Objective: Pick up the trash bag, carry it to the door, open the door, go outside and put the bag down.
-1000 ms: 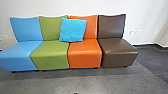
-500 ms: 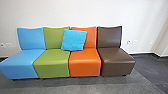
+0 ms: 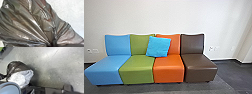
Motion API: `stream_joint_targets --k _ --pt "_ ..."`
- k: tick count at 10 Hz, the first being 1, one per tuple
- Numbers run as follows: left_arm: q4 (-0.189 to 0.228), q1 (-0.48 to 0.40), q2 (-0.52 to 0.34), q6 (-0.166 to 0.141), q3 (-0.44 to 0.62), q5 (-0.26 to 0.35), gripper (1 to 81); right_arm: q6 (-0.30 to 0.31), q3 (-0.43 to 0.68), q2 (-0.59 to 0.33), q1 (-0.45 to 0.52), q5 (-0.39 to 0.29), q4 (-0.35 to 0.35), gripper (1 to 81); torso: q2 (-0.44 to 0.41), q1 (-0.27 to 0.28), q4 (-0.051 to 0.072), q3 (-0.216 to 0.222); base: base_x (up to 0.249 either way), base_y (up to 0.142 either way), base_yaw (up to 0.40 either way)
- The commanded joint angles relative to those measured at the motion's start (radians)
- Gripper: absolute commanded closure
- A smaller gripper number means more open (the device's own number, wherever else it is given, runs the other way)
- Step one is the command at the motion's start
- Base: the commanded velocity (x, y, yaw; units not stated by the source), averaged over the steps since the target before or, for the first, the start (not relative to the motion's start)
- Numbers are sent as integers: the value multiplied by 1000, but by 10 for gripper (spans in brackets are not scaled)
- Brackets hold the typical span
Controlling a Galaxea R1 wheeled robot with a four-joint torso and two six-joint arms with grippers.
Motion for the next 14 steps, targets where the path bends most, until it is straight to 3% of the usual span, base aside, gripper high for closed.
stream_joint_targets --k 1,3,5,7,9,14 --pt "5 -87 -6 5 4 58 811 -10 -27 4 37 -27 -2 10 99 -64 0 0 0 0 0" --pt "40 -46 -7 5 4 55 811 -27 -48 48 -9 16 -25 10 167 -108 0 5 0 0 0" --pt "48 -10 -14 5 4 35 811 -54 -87 81 -44 62 -25 10 238 -153 0 5 0 0 0" --pt "52 20 -9 5 4 32 811 -74 -131 110 -72 65 -25 10 309 -199 0 76 0 0 0" --pt "60 48 -3 10 4 29 811 -88 -199 153 -104 80 -25 10 365 -233 0 103 0 0 0" --pt "63 79 3 13 4 15 811 -99 -308 231 -162 116 -50 10 544 -350 0 223 0 0 0"
